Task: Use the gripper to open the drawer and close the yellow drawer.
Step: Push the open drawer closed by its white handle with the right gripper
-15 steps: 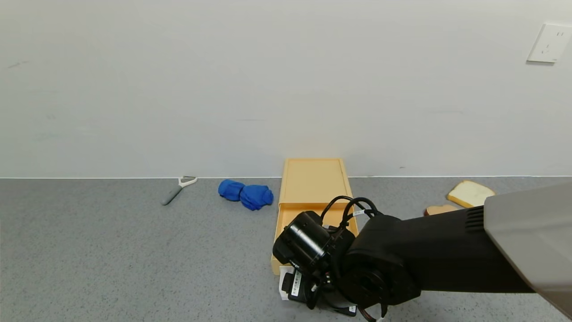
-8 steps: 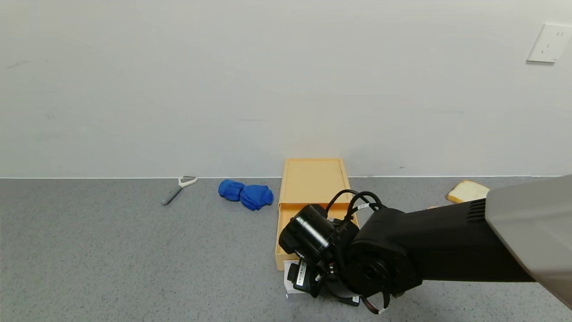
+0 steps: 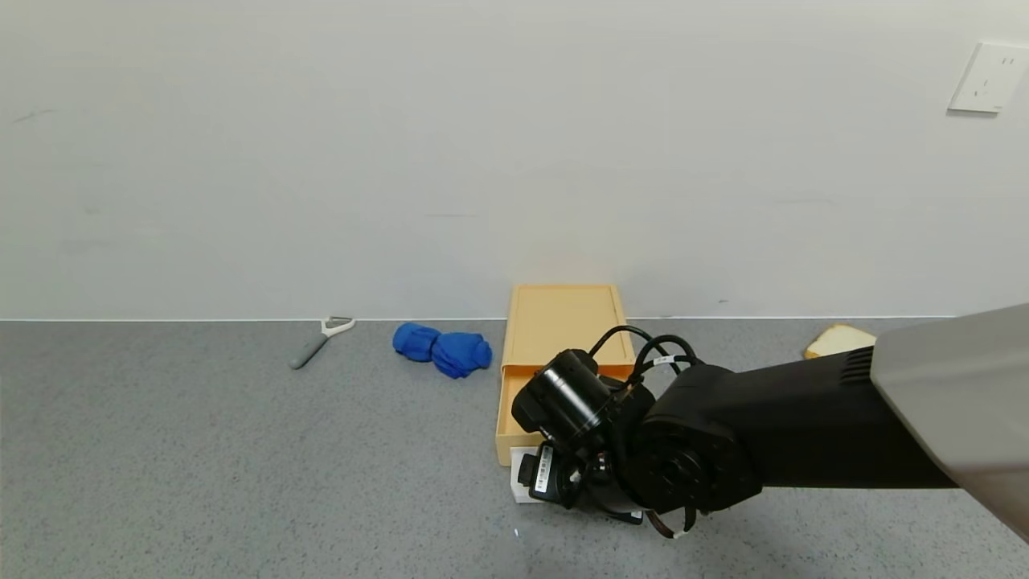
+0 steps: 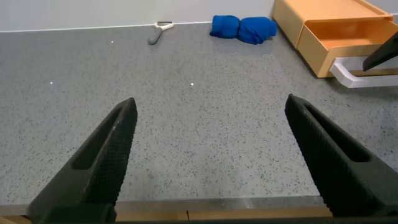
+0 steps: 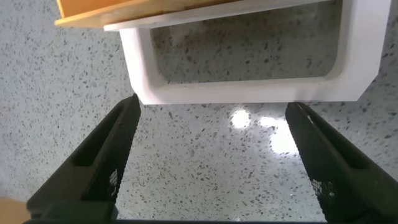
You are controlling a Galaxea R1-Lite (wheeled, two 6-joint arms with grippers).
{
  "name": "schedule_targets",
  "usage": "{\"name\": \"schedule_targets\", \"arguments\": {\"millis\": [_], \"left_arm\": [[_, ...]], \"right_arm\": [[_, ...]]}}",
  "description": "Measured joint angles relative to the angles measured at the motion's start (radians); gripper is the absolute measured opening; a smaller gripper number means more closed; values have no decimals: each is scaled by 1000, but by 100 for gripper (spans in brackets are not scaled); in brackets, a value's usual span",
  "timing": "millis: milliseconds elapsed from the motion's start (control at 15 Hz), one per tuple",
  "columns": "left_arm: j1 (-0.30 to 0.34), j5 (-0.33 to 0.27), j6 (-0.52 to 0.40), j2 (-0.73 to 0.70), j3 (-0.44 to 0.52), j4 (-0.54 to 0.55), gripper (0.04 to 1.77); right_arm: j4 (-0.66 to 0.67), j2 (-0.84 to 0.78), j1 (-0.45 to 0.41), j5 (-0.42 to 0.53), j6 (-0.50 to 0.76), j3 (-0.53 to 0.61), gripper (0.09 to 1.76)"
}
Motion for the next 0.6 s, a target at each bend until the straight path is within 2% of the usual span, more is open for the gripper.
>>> {"name": "schedule_targets", "arguments": {"millis": [600], "left_arm": [[0,0,0,0,0,0,172]], "right_arm": [[-49,10,-25,0,-52,-9,171]]}}
